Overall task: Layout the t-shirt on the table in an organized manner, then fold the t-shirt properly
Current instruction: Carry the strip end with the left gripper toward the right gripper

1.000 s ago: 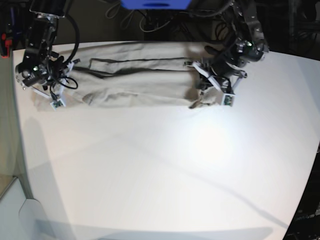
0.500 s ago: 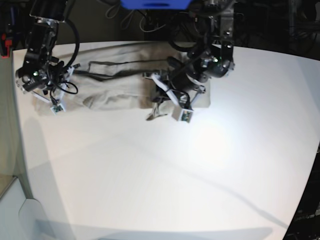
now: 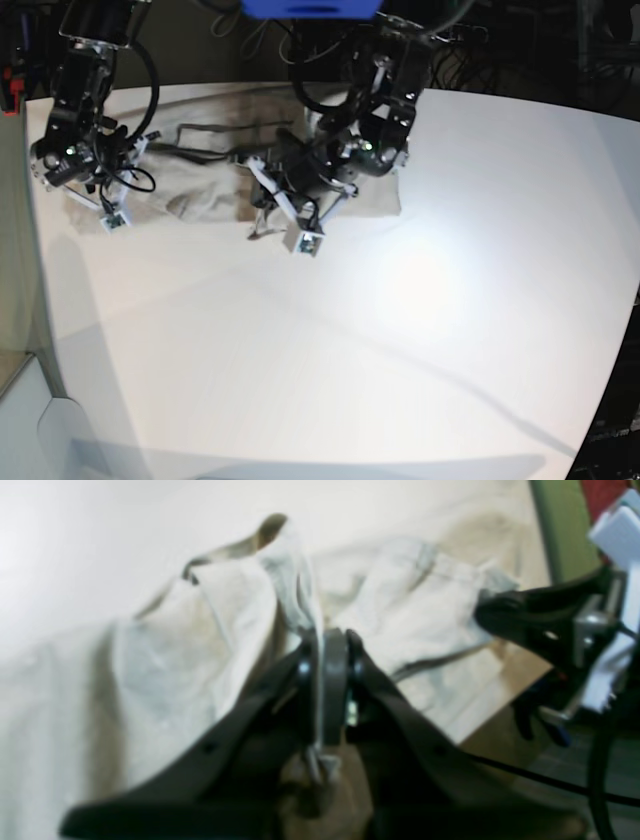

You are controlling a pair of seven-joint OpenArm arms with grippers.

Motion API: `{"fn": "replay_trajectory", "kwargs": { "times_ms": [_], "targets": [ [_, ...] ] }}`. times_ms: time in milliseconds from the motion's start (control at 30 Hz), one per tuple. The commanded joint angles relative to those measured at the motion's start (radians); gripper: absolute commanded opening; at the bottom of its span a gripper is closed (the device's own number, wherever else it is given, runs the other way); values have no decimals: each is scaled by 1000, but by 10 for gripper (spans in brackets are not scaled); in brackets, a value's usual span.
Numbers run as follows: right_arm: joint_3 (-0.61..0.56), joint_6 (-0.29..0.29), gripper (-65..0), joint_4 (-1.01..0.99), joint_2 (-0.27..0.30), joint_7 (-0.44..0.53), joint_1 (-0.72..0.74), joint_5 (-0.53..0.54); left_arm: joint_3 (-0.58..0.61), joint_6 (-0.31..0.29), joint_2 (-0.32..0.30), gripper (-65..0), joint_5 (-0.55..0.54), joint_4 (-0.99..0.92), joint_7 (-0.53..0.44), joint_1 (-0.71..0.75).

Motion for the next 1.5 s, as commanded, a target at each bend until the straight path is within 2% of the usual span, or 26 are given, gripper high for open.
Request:
{"fn": "replay_trajectory", "kwargs": {
  "times_ms": [0, 167, 200, 333, 367, 400, 533, 667, 800, 933, 1133, 1233, 1467],
  "targets": [
    [2, 14, -650, 15, 12, 7, 12, 3, 30, 1, 13, -645, -18, 8, -13, -9],
    [2, 14, -650, 15, 15, 7, 12, 3, 57, 1, 13, -628, -17, 4, -7, -31],
    [2, 14, -650, 15, 15, 7, 12, 3, 57, 1, 13, -602, -17, 4, -4, -31],
    [2, 14, -650, 15, 15, 7, 12, 3, 57, 1, 13, -381, -17, 18, -4, -23],
    [0, 14, -650, 15, 15, 7, 12, 3, 56, 1, 13, -342, -17, 25, -9, -23],
    [0, 14, -650, 15, 15, 7, 12, 3, 56, 1, 13, -334, -17, 30, -13, -22],
    [0, 14, -650, 15, 15, 7, 12, 3, 57, -12, 13, -400, -21, 47, -13, -26],
    [0, 14, -650, 15, 15, 7, 14, 3, 34, -10, 13, -537, -75, 131, -15, -29],
    [0, 14, -650, 15, 15, 7, 15, 3, -71, -6, -39, -650, -109, 183, -12, -22],
    [0, 14, -650, 17, 15, 3, 37, 3, -185, -1, -124, -648, -205, 176, -1, 18],
    [4, 14, -640, 25, 30, 1, 44, 3, -219, -1, -213, -648, -296, 77, -6, 55],
    [4, 14, -580, 25, 32, -1, 55, 3, -219, -1, -217, -648, -293, -9, -13, 55],
    [11, 14, -394, 81, 59, -1, 50, 3, -219, -1, -223, -648, -293, -134, -90, 8]
  ]
}}
